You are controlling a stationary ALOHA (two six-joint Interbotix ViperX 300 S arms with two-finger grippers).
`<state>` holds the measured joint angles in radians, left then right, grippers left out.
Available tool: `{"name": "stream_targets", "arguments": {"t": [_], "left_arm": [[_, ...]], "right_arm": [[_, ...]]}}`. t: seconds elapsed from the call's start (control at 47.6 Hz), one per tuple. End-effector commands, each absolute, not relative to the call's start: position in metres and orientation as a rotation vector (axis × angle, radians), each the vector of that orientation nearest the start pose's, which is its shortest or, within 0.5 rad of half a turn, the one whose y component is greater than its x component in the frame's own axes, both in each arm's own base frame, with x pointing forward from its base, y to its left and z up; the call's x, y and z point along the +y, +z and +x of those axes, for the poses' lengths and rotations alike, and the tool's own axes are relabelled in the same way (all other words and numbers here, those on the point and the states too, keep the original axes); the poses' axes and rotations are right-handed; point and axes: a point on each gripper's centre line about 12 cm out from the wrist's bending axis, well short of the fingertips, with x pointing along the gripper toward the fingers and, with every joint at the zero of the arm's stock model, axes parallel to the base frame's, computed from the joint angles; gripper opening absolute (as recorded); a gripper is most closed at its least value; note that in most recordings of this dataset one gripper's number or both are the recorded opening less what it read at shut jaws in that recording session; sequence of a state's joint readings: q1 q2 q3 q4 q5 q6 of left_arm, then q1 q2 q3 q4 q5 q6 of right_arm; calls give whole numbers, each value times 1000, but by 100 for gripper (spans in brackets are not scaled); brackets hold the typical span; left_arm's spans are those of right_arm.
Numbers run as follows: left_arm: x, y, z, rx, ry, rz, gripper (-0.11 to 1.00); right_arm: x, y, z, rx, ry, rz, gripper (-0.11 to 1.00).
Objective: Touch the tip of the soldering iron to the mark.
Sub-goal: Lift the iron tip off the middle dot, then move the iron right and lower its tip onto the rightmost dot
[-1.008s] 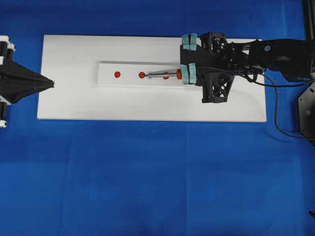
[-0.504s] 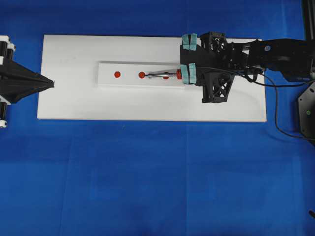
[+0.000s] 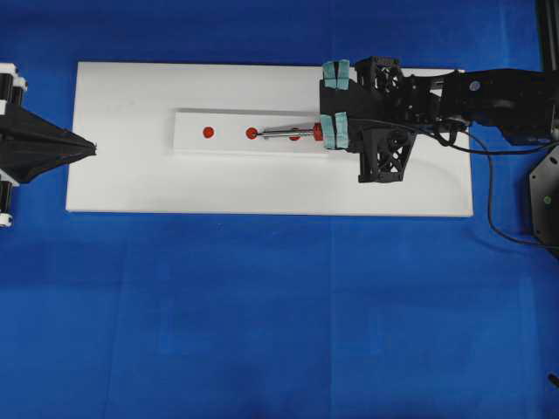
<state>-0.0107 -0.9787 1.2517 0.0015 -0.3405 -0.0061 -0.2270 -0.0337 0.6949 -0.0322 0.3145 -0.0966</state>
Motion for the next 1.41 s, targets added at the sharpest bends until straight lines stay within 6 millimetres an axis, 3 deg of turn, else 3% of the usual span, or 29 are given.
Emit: {"name": "stream_targets", "arguments": {"t": [0.0, 0.168, 0.273, 0.735, 1.154, 1.385], "left_arm": [[-2, 276, 192, -86, -10, -5, 0], [-2, 277, 192, -87, -10, -5, 0], [-2, 277, 192, -89, -10, -5, 0], [-2, 277, 192, -90, -10, -5, 0], [-2, 277, 192, -89, -10, -5, 0], [-2, 277, 192, -90, -9, -7, 0]], "right_arm": [[-81, 156, 347, 949, -158, -13, 6], [-81, 159, 347, 944, -163, -6, 6], [-80, 172, 347, 929, -164, -8, 6], [-82, 260, 338, 868, -184, -58, 6], [-82, 257, 336, 882, -185, -58, 6], [-83, 250, 316, 900, -198, -47, 6]]}}
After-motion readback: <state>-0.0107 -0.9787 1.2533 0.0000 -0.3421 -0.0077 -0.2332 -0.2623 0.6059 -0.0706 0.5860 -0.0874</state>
